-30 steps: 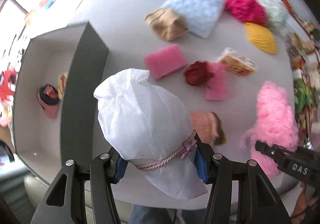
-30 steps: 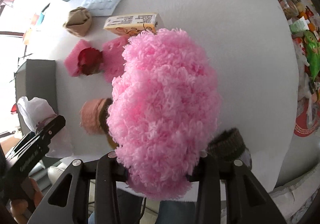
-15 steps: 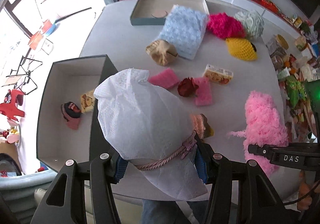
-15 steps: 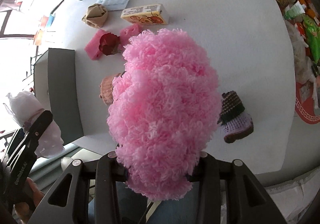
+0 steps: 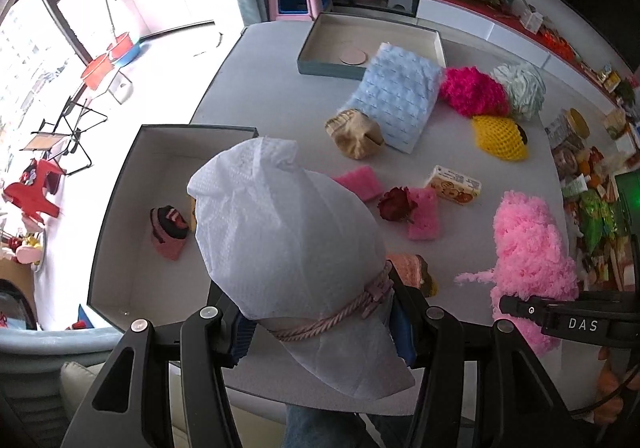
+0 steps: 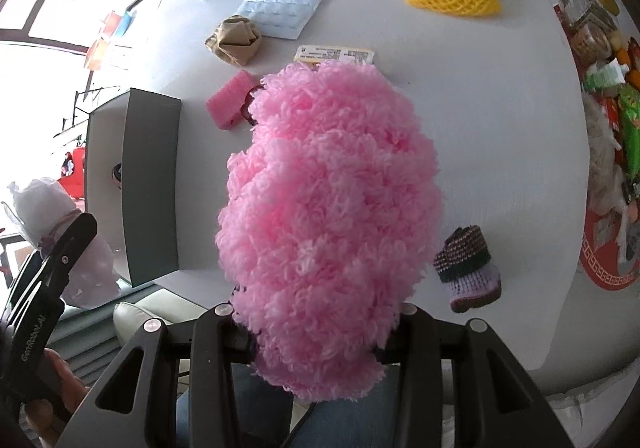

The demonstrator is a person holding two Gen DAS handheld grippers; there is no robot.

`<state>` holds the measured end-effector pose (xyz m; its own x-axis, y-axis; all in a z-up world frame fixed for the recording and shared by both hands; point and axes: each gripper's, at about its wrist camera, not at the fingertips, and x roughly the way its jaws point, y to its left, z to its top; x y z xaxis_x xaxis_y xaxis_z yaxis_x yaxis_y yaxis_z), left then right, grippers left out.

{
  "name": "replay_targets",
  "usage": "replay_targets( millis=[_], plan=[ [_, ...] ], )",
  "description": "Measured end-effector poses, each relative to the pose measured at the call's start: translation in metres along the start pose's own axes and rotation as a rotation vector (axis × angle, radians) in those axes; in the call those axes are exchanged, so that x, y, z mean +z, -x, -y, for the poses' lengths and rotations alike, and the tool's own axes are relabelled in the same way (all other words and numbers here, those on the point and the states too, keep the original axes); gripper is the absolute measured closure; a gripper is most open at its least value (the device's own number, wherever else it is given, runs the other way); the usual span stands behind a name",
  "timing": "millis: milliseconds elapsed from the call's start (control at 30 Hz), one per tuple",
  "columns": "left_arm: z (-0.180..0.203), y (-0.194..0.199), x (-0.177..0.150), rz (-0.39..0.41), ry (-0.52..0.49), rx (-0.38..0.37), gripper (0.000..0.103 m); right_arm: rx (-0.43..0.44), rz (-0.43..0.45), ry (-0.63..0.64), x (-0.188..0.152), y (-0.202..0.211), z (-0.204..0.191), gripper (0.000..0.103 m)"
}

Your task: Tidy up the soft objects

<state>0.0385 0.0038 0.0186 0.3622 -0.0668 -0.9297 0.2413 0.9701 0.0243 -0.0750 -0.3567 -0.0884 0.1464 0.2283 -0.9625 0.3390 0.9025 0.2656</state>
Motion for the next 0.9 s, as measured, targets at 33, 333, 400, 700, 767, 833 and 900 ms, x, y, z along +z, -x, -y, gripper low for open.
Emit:
replay_targets(
  millis=[33, 333, 400, 700, 767, 833, 900],
  plan=[
    [-0.001, 0.001, -0.001, 0.001, 0.004, 0.006, 0.046, 0.000, -0.001, 0.003, -0.002, 0.003, 0.001, 0.059],
    [0.001, 0.003, -0.008, -0.007, -0.008, 0.038, 0.046, 0.013, -0.037, 0.009, -0.001, -0.009, 0.002, 0.059],
    [-0.001, 0.005, -0.007, -0.002, -0.005, 0.042, 0.046, 0.016, -0.042, 0.007, -0.001, -0.009, 0.002, 0.059],
    [-0.019, 0.009, -0.009, 0.018, 0.000, 0.062, 0.046, 0.019, -0.031, 0.019, 0.006, -0.011, -0.013, 0.058],
    [-0.028, 0.010, -0.010, 0.021, 0.008, 0.066, 0.046, 0.018, -0.033, 0.026, 0.006, -0.013, -0.018, 0.058],
    [-0.038, 0.010, -0.010, 0.025, 0.017, 0.065, 0.046, 0.014, -0.034, 0.039, 0.005, -0.016, -0.028, 0.058],
    [-0.049, 0.009, -0.009, 0.032, 0.020, 0.061, 0.046, 0.011, -0.031, 0.045, 0.004, -0.017, -0.036, 0.058]
  ],
)
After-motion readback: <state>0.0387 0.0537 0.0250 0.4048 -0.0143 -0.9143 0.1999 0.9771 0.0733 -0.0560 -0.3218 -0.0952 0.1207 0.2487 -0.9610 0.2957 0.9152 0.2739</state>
